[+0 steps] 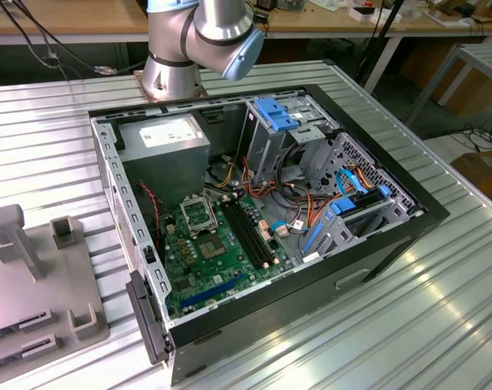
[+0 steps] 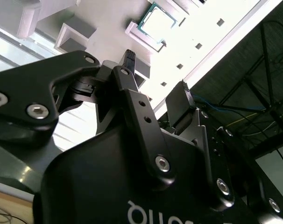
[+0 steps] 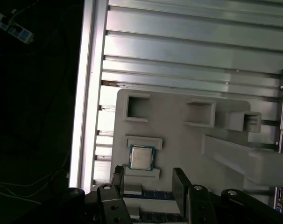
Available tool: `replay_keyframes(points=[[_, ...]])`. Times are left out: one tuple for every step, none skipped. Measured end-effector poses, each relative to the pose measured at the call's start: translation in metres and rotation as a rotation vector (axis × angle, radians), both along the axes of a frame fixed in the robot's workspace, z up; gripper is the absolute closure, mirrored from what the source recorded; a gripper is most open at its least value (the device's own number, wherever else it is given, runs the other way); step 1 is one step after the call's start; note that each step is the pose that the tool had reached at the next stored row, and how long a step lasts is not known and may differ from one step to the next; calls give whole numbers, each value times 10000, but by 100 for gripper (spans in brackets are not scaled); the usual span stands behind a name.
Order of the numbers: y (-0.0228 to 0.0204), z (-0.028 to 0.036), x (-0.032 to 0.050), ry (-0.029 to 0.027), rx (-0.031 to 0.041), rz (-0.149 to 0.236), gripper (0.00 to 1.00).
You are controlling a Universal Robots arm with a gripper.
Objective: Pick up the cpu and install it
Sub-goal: 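Pick up the cpu and move it towards the insertion slot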
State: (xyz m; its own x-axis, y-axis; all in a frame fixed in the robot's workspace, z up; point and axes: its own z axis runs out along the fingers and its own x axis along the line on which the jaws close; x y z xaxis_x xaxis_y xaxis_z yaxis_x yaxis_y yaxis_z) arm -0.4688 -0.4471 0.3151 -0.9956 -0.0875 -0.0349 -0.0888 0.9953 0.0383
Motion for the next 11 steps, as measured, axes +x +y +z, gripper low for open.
replay_keyframes(points=[[0, -5, 0, -1, 0, 0, 46], [0, -13, 0, -3, 0, 0, 46], [0, -18, 0, -4, 0, 0, 46], [0, -27, 0, -7, 0, 0, 46], [0, -32, 0, -8, 0, 0, 46], [0, -38, 0, -10, 0, 0, 46], [0, -46, 0, -13, 0, 0, 46], [0, -53, 0, -16, 0, 0, 46], [0, -62, 0, -19, 0, 0, 46], [0, -67, 0, -20, 0, 0, 46], [0, -69, 0, -20, -1, 0, 46]])
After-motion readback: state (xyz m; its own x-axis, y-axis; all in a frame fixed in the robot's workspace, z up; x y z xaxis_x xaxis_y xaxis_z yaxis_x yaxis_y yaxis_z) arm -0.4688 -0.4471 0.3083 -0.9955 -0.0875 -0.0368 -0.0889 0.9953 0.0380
